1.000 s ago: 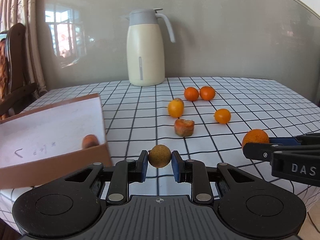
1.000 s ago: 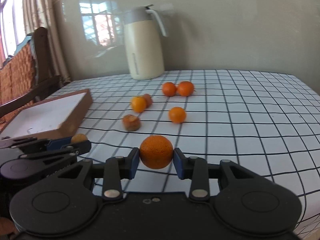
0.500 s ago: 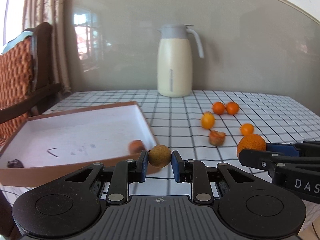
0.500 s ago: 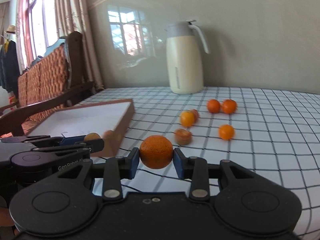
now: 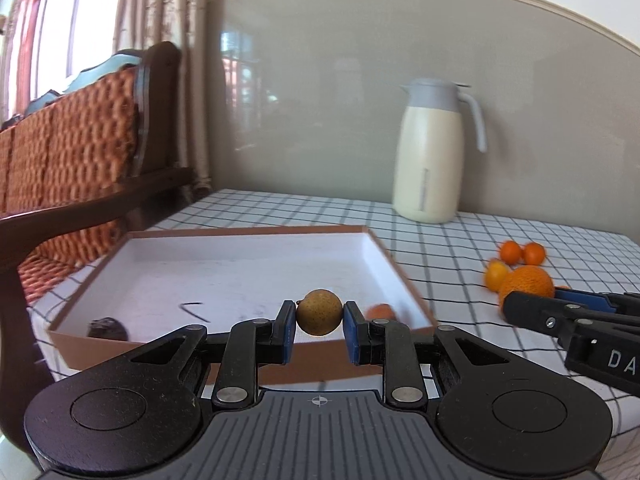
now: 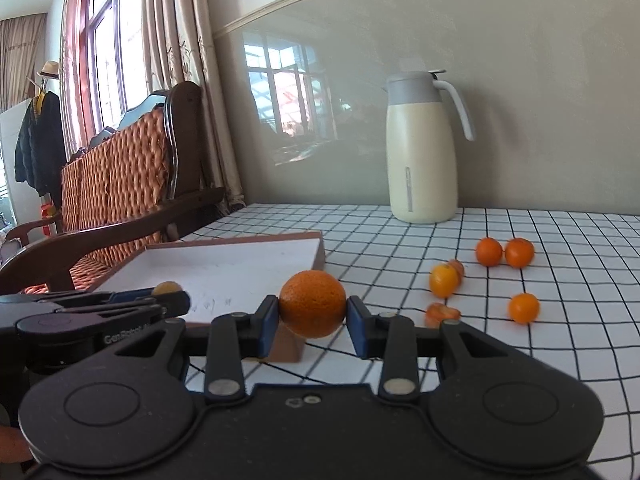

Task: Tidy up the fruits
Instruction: 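Carry the tan fruit with the left tool while the right tool carries the orange to the box, then open the left tool over the box while the right tool releases the orange into it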

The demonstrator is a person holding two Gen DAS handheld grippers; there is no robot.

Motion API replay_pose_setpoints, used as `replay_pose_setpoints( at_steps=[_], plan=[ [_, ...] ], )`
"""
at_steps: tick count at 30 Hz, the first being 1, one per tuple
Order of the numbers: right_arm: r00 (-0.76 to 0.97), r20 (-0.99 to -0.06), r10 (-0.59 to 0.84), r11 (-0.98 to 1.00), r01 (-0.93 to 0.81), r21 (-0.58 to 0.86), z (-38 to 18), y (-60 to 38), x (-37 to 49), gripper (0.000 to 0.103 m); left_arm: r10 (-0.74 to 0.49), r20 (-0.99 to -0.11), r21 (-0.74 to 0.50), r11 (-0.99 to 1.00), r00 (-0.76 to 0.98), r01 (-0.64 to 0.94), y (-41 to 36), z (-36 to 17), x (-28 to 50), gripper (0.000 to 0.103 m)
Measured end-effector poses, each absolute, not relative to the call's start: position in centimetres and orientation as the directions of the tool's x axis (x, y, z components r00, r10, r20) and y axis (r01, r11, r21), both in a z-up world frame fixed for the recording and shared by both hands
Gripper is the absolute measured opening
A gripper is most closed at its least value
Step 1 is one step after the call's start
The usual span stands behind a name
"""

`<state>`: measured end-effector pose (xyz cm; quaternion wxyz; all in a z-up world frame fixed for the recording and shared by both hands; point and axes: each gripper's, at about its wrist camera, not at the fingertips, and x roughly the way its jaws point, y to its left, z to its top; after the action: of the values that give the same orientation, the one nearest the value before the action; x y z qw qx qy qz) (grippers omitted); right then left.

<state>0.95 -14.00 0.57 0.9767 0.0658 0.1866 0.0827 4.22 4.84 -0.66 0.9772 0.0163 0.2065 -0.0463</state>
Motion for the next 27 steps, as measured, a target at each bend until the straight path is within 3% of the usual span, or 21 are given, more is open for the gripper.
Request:
replay_pose_setpoints(
  at_steps=[12,27],
  plan=[
    [0.924,-0.33,0.194,0.973,-0.139,0.184,0.4,-11.2,3.5,0.028,0.084,-0.394,-0.023,0.995,0.915,-0.102,11.4,-0.7,6.4,0.026],
    [0.924,-0.332,0.189,0.974,-0.132,0.186,-0.2,-8.7,6.8,0.028,0.174,-0.385,-0.009,0.981,0.906,-0.193,15.9,-0.4,9.0,0.026]
  ],
)
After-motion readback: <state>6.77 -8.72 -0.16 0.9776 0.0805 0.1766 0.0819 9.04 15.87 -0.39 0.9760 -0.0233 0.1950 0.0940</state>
